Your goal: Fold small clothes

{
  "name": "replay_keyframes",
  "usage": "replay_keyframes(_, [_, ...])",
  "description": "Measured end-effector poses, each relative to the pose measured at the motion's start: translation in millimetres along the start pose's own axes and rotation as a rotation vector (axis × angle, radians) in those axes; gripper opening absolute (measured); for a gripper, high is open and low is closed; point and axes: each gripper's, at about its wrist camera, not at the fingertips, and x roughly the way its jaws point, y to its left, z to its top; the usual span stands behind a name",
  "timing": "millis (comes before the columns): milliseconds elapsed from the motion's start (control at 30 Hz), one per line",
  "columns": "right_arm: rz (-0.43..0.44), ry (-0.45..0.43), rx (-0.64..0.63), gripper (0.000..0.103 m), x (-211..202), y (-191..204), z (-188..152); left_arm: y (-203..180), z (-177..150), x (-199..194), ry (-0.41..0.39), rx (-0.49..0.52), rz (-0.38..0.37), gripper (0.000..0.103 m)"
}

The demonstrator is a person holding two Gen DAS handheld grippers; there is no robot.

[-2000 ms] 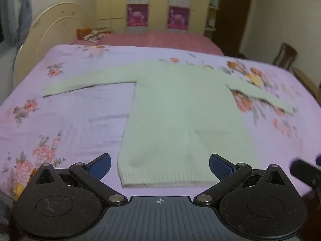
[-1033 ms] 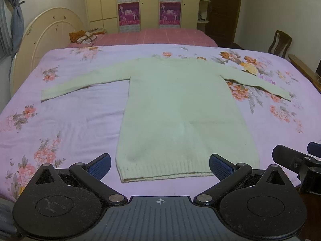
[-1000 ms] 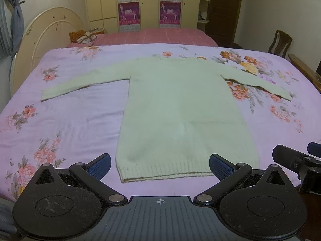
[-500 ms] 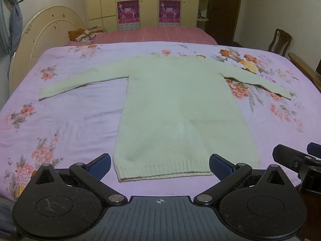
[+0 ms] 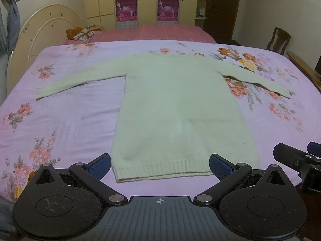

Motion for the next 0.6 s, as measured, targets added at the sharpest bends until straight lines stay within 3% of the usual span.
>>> replay_keyframes(600, [-0.007, 0.021, -0.006, 0.102, 12.4, 4.6, 3.7, 6.1, 7.8, 14.3, 0.028, -0.023, -0.009, 0.103])
